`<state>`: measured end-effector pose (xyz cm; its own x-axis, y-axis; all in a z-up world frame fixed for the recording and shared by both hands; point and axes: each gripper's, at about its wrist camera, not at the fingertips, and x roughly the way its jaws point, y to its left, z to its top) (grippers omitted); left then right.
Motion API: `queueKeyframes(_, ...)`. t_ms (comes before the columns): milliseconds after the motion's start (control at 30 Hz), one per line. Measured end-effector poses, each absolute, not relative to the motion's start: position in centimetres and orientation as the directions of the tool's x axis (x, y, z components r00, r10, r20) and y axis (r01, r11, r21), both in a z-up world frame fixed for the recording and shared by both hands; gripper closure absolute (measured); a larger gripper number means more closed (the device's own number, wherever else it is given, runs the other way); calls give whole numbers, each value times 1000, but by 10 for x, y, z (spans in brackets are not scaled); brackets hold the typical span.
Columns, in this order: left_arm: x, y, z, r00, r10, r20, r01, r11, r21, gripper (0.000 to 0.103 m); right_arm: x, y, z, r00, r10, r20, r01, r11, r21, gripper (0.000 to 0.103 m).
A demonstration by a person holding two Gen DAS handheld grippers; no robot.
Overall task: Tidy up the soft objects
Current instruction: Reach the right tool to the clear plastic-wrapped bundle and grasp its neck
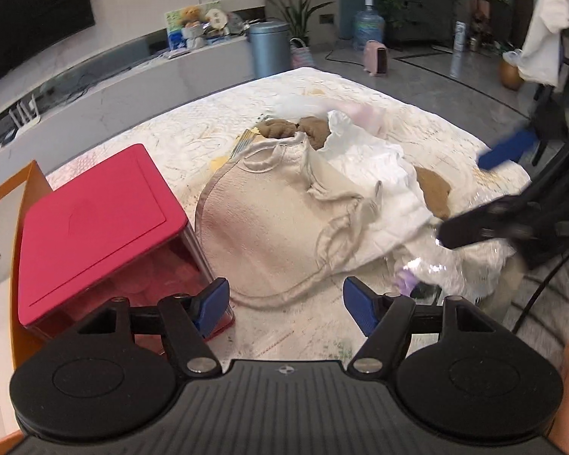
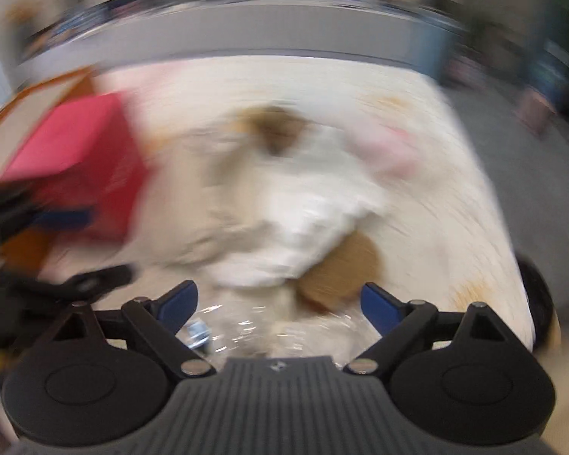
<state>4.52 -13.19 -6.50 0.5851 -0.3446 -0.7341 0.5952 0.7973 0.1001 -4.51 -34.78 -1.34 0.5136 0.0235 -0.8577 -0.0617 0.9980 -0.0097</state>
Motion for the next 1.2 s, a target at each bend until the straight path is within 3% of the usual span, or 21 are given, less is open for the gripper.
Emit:
queueKeyframes(67,45,-128,-66,586,-341,-735,588,803,96,21,-48,-335,-4,489,3,-872,-238,962,-130,6)
queueKeyframes(167,49,-124,-66,569,-347,-746,583,809,68,21,-59,-316,-7,472,-117,-874,-465,809,-359,7)
queueKeyframes(233,49,-122,-65,565,-357,-744,584,810,55,21,-64,-313,-13,455,-149,-878,-558,721,-412,8)
queueKeyframes(333,49,-121,-65,570,-357,-740,581,812,55,21,-52,-321,-24,357,-160,-920,-580,735,-352,14)
queueKeyframes(633,50,-113,-70,562,-336,-755,551,834,39,21,-29,-314,-82,310,-200,-929,-625,693,-358,17)
queueKeyframes(667,50,-112,-70,564,-334,-755,547,836,39,21,-27,-313,-86,302,-195,-933,-625,699,-348,21)
queueKeyframes(700,51,-111,-70,565,-332,-756,543,839,38,21,-25,-314,-88,289,-189,-939,-618,712,-333,35)
queueKeyframes(833,53,-109,-70,557,-333,-761,537,843,24,21,-28,-313,-84,317,-186,-930,-598,722,-348,48)
queueKeyframes(1200,49,-104,-64,565,-333,-754,520,854,12,21,-48,-311,-59,286,-163,-944,-559,772,-303,48)
